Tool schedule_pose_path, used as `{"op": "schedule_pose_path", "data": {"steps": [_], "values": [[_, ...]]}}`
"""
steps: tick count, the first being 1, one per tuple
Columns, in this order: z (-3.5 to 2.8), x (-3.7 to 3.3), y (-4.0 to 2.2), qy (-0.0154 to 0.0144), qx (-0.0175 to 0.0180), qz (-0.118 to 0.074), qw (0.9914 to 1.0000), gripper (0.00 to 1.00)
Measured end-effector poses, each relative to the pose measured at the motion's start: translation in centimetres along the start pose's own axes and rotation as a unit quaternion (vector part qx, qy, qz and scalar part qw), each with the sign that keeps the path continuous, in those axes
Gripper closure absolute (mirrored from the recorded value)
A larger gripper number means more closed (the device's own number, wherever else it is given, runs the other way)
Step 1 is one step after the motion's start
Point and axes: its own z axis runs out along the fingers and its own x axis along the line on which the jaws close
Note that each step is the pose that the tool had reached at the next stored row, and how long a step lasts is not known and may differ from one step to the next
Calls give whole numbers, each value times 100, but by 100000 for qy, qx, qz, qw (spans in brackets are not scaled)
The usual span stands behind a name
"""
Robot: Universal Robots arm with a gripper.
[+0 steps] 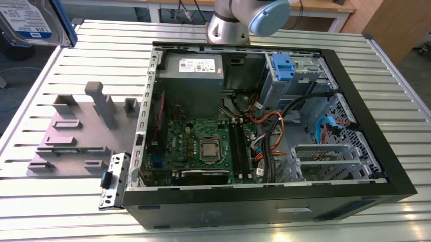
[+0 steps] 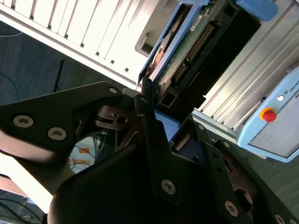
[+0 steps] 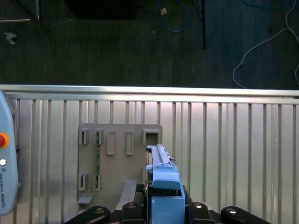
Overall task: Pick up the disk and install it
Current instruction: 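Pick up the disk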
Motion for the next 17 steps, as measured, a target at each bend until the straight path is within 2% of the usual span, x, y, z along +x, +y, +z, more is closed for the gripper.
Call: {"op": "schedule_pose_path", "data": {"steps": [5,7,17], "values": [[-11,0,0,2,-3,0,100000,63],[-43,-1,0,1,-4,0,100000,63],[-56,-1,1,0,2,-1,100000,63]]}}
